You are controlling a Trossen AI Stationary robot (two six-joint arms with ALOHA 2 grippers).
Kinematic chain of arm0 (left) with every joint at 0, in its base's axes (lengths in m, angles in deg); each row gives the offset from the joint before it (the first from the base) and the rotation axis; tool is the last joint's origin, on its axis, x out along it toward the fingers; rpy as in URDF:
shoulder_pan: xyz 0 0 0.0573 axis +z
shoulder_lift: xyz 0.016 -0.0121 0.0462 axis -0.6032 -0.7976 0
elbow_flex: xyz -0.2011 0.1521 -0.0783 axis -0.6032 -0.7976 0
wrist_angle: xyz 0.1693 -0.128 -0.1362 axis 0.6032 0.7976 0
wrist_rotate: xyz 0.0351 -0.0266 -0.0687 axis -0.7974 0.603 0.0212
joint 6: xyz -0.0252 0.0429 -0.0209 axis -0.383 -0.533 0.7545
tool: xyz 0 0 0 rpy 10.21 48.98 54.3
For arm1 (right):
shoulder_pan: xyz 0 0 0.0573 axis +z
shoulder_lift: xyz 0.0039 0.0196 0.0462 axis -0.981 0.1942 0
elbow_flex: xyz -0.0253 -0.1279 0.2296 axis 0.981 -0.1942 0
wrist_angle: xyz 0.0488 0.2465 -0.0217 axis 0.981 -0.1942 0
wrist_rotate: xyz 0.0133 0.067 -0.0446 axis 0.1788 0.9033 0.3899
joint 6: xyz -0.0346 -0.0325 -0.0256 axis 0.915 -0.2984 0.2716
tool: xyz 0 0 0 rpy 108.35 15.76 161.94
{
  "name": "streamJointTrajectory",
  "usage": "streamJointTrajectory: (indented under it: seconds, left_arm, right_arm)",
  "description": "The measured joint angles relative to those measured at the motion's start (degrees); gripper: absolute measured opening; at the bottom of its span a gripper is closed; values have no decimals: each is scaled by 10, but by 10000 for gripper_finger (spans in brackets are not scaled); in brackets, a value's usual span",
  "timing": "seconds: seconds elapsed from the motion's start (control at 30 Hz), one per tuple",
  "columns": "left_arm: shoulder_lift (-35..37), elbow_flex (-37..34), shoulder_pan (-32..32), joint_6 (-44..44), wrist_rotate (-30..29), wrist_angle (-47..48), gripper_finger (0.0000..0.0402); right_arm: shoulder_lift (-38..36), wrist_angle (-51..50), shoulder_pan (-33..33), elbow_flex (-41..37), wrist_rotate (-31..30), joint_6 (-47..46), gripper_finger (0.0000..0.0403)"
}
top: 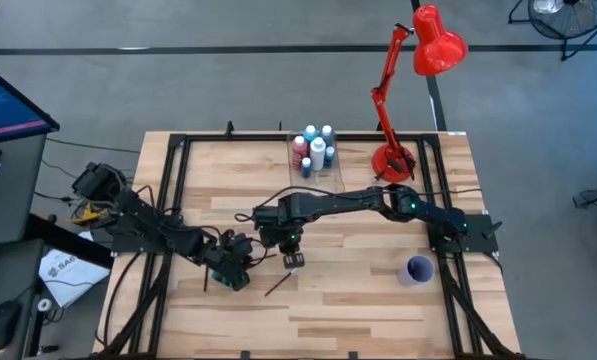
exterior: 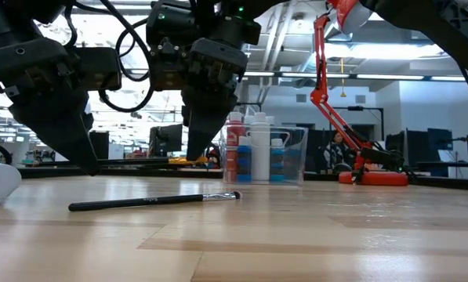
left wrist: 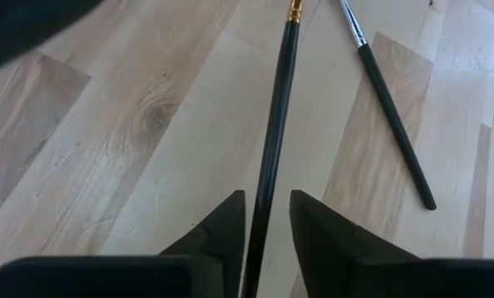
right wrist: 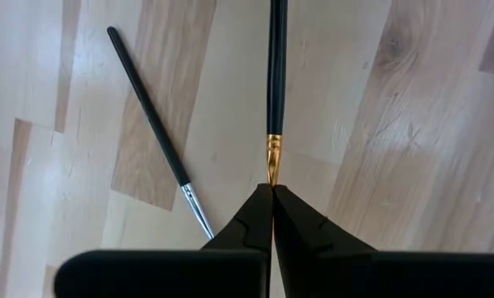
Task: Pick & Place Paint Supplies
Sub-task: Put the gold paintbrush into the purple cup
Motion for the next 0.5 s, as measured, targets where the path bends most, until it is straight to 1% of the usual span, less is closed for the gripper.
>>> streamJointTrajectory:
  seconds: [0.13,0.23,0.5]
  left_arm:
    - [0,0,0,0,3,0,51]
    - [0,0,0,-1,21,-2,16]
    - [0,0,0,3,38,-2,7]
  right_arm:
    - [-1,1,0,0,0,-4,0]
    - [-1,6,0,0,0,-4,0]
    - [-1,12,0,0,13,-9,0]
